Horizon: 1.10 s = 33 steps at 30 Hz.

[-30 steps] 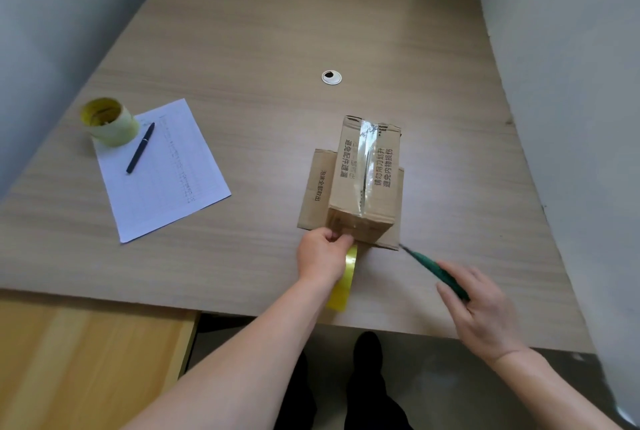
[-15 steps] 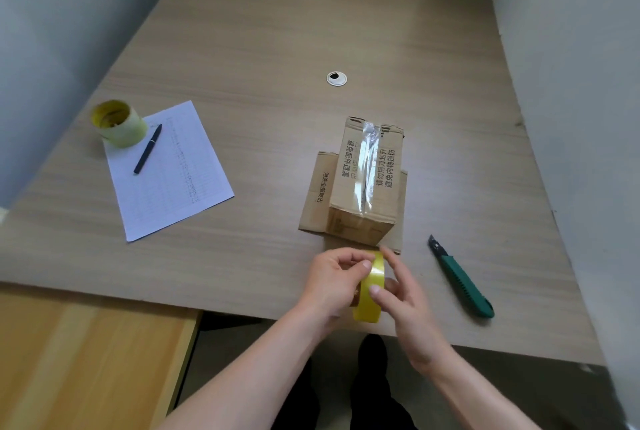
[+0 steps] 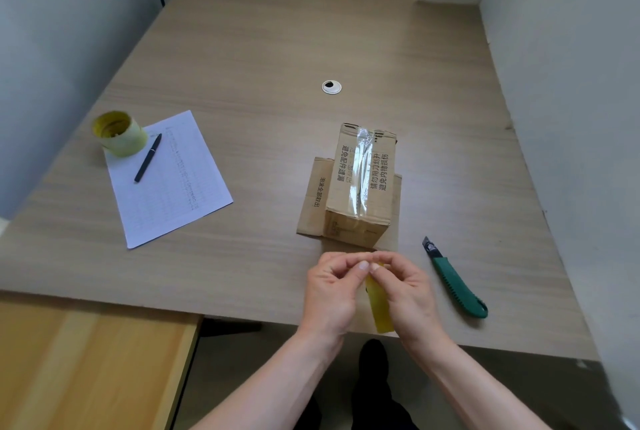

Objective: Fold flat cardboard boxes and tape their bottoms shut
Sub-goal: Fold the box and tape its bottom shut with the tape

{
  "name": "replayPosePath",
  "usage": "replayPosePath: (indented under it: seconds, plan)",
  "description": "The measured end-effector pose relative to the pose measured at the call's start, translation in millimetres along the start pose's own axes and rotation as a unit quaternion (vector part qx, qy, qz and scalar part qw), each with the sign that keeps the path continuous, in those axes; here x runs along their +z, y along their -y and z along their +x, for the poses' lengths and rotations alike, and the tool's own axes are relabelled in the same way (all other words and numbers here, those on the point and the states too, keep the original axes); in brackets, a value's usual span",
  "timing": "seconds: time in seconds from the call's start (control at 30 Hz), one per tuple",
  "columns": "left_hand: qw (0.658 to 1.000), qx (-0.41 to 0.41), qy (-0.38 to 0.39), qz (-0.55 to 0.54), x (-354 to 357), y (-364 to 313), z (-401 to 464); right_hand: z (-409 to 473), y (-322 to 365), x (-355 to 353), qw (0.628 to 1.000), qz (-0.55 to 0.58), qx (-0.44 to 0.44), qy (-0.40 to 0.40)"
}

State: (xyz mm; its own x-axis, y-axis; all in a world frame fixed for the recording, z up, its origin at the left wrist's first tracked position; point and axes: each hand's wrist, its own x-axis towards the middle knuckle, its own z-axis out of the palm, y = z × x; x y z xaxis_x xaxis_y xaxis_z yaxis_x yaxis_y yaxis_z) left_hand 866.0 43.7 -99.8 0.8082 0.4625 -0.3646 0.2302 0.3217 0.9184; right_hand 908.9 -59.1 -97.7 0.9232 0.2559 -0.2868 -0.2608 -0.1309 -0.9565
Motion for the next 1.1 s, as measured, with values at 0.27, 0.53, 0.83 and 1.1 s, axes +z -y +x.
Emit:
replayPosePath:
  seconds: [0.27, 0.53, 0.83, 1.1]
  plan:
    - [1.0, -0.016, -0.005, 0.026, -29, -2, 10, 3, 24, -10, 0.951, -0.299, -0.061, 0.06]
    - [0.962, 0.113, 0.123, 0.217, -30, -25, 20, 2, 42, -16, 0.903, -0.409, -0.059, 0.115]
    - [0.885, 0.303, 0.08, 0.343, -33, -29, 17, -12, 42, -13, 0.973, -0.152, 0.049, 0.169]
    - [0.951, 0.206, 0.045, 0.224, -49, -39, 35, -19, 43, -60, 0.936, -0.278, -0.09, 0.196]
